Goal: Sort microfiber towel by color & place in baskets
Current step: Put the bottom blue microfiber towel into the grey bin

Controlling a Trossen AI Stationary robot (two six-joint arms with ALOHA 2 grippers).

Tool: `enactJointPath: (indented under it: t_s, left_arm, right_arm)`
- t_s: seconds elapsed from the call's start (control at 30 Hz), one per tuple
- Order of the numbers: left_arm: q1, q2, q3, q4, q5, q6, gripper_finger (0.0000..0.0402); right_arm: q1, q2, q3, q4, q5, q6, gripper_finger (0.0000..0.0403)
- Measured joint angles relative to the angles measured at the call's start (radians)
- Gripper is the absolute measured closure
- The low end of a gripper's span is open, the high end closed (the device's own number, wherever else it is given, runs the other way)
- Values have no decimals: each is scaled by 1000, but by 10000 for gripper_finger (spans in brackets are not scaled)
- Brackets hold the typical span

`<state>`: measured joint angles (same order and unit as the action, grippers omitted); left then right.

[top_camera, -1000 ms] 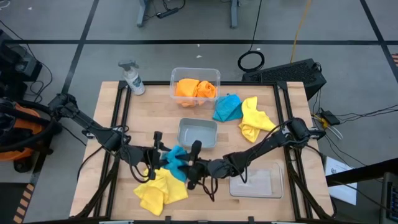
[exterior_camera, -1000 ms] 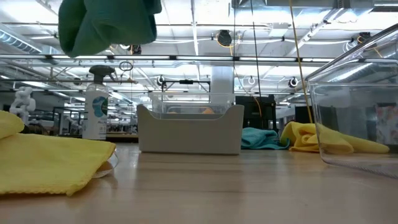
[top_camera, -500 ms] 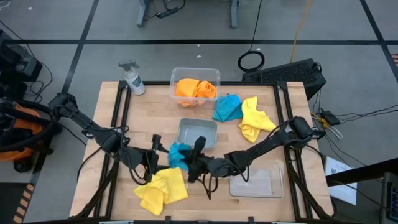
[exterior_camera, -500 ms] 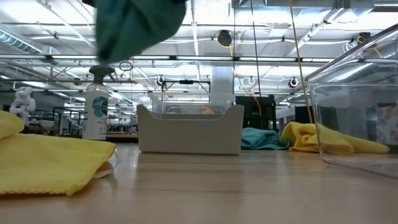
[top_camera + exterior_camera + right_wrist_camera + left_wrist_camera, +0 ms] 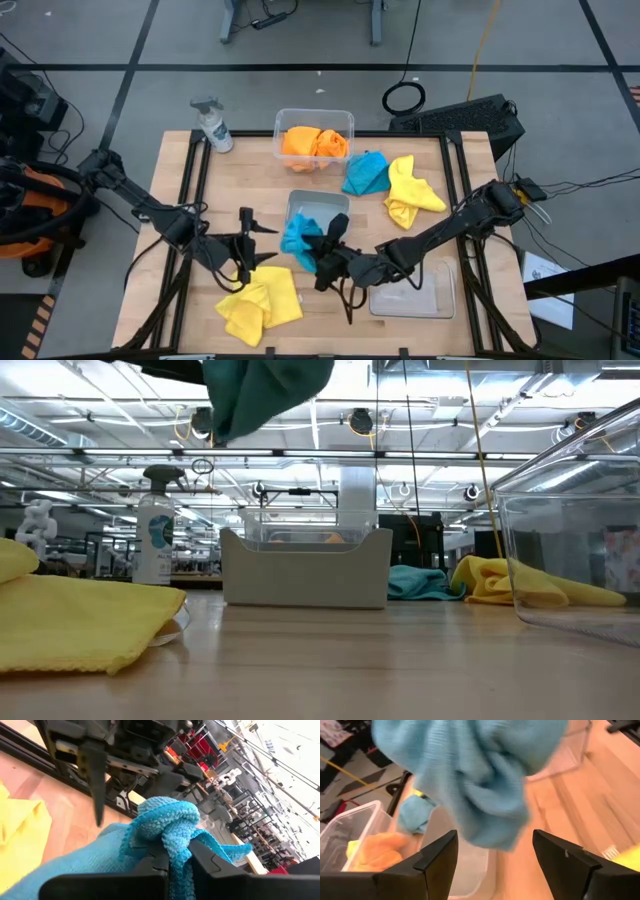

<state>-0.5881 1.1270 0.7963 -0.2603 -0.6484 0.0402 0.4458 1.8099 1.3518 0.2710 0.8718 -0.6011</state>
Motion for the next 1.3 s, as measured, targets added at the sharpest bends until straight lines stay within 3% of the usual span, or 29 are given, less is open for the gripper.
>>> enactJointPath:
  t_s: [0.23, 0.6, 0.7, 0.8, 0.93, 0.97, 1.3]
  left_arm:
    - [35, 52, 0, 103, -5, 73, 140]
    - [64, 160, -1, 530, -11, 404, 147]
    - [52, 164, -2, 531, -14, 444, 184]
    - [47, 162, -2, 537, -15, 461, 254]
    - [45, 159, -2, 534, -17, 474, 365]
    - [45, 156, -2, 529, -16, 473, 374]
    - [44, 155, -2, 498, -12, 475, 367]
  right_arm:
    - [-2, -5, 0, 32, -5, -22, 383]
    - [-1, -6, 1, 35, -7, -12, 382]
    - [-1, -6, 1, -17, -11, 48, 375]
    - [0, -6, 1, -37, -14, 107, 360]
    - [0, -6, 1, -60, -13, 148, 321]
    - [0, -6, 1, -65, -7, 151, 307]
    - [15, -7, 3, -106, 46, 218, 131]
